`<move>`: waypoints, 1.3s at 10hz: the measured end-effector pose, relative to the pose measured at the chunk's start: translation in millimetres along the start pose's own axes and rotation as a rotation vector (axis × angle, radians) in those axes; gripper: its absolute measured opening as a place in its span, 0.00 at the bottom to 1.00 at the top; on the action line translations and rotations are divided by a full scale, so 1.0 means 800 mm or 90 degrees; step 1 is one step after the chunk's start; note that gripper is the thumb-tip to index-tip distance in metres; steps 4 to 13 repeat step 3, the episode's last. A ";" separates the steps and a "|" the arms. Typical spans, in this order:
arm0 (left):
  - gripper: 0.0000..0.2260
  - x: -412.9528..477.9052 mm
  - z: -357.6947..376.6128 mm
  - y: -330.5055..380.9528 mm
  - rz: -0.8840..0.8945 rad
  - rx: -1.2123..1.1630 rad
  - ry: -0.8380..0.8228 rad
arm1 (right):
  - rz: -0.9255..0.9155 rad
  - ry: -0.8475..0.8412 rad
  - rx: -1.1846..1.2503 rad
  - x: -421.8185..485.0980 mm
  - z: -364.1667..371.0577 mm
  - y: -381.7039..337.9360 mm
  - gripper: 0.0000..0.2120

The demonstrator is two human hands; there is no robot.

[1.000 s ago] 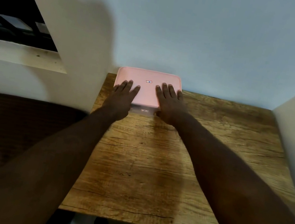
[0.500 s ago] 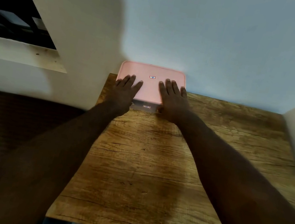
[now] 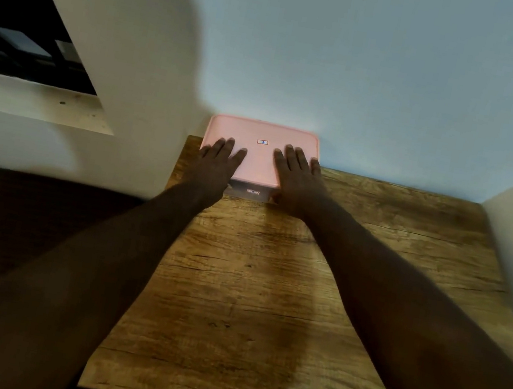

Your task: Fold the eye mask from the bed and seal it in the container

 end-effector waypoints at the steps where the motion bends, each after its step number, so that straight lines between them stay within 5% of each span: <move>1: 0.37 -0.016 -0.009 0.012 -0.013 -0.014 0.043 | 0.012 -0.015 0.011 -0.009 -0.012 -0.001 0.52; 3: 0.37 -0.071 -0.017 0.043 0.147 -0.018 0.098 | 0.054 0.051 0.022 -0.064 -0.032 -0.018 0.48; 13: 0.37 -0.071 -0.017 0.043 0.147 -0.018 0.098 | 0.054 0.051 0.022 -0.064 -0.032 -0.018 0.48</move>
Point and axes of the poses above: each hand's wrist, its own x-axis towards the middle knuckle, its own z-axis out of the palm, y = z × x, the point moved 5 cm from there along x, towards the middle knuckle, and after that the axes turned 15 degrees about -x, right-handed, at the moved point
